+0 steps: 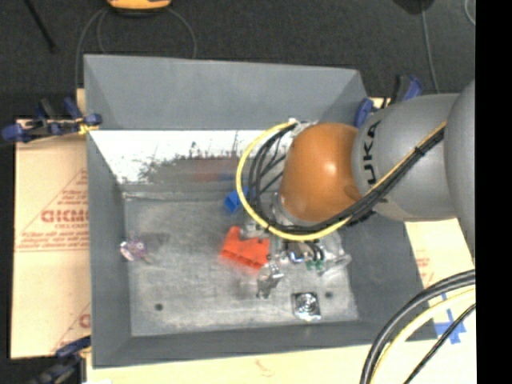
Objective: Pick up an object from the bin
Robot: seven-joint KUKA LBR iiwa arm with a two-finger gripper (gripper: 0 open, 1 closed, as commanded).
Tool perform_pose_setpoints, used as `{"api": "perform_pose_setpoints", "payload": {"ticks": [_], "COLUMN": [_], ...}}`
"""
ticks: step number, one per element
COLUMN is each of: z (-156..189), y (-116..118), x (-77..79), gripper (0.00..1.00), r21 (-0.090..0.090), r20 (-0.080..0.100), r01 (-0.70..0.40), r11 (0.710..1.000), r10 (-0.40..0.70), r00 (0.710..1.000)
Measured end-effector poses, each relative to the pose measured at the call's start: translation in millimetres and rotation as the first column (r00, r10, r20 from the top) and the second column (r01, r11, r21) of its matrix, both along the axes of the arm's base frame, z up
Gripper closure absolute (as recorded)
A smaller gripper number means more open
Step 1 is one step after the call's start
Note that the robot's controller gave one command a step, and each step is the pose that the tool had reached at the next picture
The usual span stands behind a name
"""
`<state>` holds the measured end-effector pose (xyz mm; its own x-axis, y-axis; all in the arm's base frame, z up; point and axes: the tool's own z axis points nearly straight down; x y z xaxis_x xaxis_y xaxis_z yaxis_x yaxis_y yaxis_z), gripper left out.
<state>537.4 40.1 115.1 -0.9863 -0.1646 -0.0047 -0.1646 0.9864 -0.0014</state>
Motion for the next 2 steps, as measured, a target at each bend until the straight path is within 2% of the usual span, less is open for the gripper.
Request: {"api": "perform_pose_setpoints", "payload": {"ticks": [1,2], "z": [-42.6,-37.0], "y": [-35.2,-33.4], "x": [47.9,50.8], "gripper": [0.00,1.00], "r21": [0.003,0.005], "r20": [0.002,0.017], "r01": [0.036,0.036], "r11": [0.999,0.999], "r10": [-0.036,-0.036], "r00": [0.999,0.999]}}
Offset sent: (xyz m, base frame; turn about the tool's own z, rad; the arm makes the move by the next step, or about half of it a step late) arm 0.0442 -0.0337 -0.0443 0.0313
